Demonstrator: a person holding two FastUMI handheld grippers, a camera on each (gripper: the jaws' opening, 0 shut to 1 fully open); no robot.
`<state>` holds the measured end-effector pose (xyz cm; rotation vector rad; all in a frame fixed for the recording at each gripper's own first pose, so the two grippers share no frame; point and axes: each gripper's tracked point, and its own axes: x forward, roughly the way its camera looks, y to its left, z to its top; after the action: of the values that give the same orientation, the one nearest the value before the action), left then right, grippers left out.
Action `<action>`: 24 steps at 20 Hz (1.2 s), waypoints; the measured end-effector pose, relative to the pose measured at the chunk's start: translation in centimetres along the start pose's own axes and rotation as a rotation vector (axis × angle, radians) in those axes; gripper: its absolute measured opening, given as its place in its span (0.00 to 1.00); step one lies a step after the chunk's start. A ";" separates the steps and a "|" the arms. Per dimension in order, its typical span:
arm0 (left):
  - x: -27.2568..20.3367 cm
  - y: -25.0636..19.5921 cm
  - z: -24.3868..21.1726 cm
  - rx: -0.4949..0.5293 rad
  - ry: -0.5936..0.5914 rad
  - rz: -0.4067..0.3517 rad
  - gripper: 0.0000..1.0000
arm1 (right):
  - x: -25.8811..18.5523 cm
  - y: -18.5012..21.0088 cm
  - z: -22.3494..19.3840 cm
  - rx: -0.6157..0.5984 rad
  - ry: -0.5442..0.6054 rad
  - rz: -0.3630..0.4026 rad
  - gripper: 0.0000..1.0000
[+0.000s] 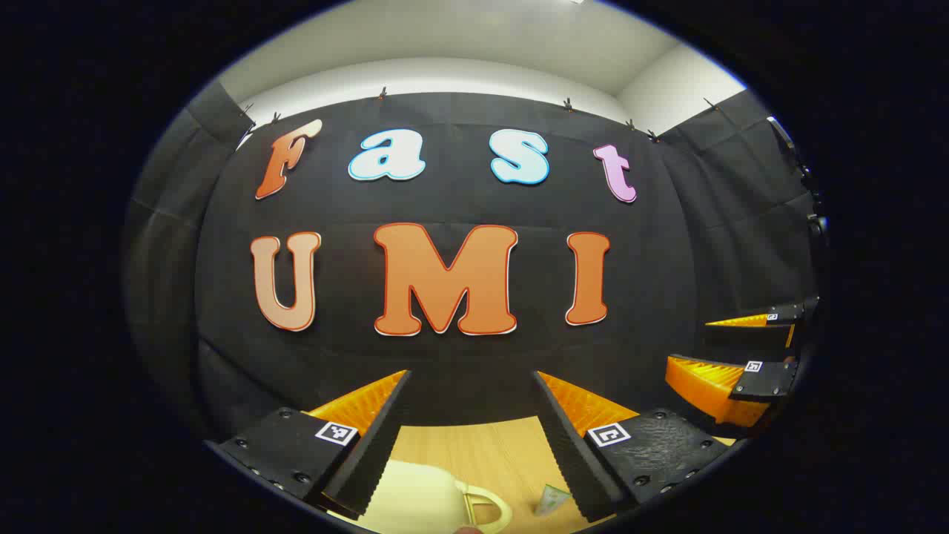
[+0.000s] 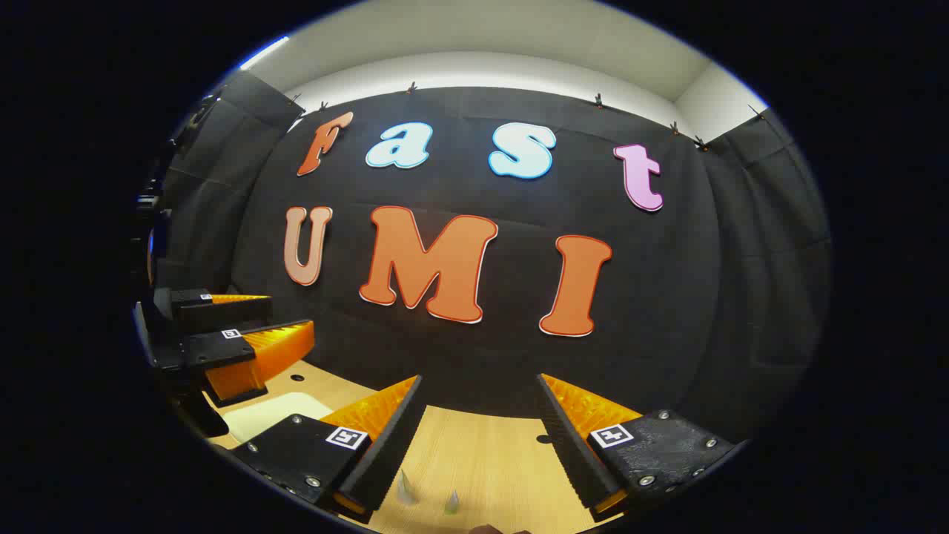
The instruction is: First open the suitcase, pack the skin care products into it, and then close the suitcase.
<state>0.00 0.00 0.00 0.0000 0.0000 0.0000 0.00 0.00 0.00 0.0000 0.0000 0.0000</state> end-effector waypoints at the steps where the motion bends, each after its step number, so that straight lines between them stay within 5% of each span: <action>1: -0.2 0.0 -0.1 -0.005 -0.001 0.011 0.96 | -0.2 0.2 -0.7 0.000 0.010 0.020 0.93; 16: -1.2 -1.1 -0.5 -0.102 0.004 0.074 0.94 | -0.6 0.4 -2.7 0.033 0.037 0.117 0.94; 24: -2.6 -0.6 -6.3 0.123 0.118 0.075 0.97 | -0.7 -2.7 -4.1 0.043 0.058 0.068 0.94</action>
<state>-2.62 -0.64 -6.26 0.1230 0.1178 0.0752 -0.66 -2.68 -4.12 0.0426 0.0580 0.0684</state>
